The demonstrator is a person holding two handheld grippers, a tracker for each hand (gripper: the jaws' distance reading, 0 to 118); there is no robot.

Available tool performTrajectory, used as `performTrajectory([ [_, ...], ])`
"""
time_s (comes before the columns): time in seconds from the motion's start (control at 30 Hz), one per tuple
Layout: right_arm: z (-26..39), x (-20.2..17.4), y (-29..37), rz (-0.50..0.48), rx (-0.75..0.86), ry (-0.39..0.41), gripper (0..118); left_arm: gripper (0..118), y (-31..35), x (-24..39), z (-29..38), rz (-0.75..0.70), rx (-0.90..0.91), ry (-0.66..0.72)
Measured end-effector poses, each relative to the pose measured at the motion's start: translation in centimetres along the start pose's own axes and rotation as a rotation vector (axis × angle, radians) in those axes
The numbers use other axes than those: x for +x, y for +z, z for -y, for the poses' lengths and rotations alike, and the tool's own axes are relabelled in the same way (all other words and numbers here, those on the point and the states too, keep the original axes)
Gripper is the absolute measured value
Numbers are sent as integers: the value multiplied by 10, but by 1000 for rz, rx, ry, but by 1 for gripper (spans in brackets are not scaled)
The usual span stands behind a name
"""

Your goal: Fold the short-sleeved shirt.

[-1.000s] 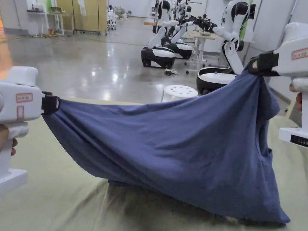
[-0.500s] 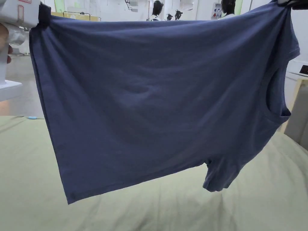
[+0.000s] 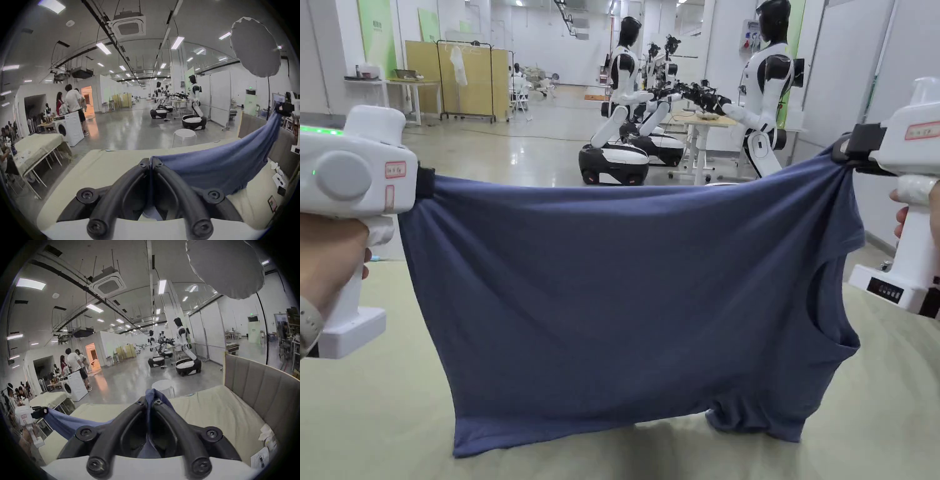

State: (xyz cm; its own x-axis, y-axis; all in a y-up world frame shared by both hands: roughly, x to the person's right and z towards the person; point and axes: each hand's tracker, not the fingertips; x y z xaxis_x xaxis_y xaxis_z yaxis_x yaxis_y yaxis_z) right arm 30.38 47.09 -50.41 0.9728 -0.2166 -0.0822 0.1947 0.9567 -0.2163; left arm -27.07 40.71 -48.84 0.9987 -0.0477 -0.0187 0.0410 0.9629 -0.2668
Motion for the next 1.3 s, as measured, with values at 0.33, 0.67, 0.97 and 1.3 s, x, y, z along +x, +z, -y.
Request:
performTrajectory([
  [0.33,106,31,154,-27,-38,-22,8,0,137,10,112,120,-96,36],
  [0.67,367,59,262,17,-337,48,8,0,253,19,334,190,-386,45],
  [0.97,421,74,280,157,-368,-24,99,118,276,27,374,142,-309,104],
  [1.3,397,4,350,37,-23,306,6,0,336,58,357,38,-75,-33],
])
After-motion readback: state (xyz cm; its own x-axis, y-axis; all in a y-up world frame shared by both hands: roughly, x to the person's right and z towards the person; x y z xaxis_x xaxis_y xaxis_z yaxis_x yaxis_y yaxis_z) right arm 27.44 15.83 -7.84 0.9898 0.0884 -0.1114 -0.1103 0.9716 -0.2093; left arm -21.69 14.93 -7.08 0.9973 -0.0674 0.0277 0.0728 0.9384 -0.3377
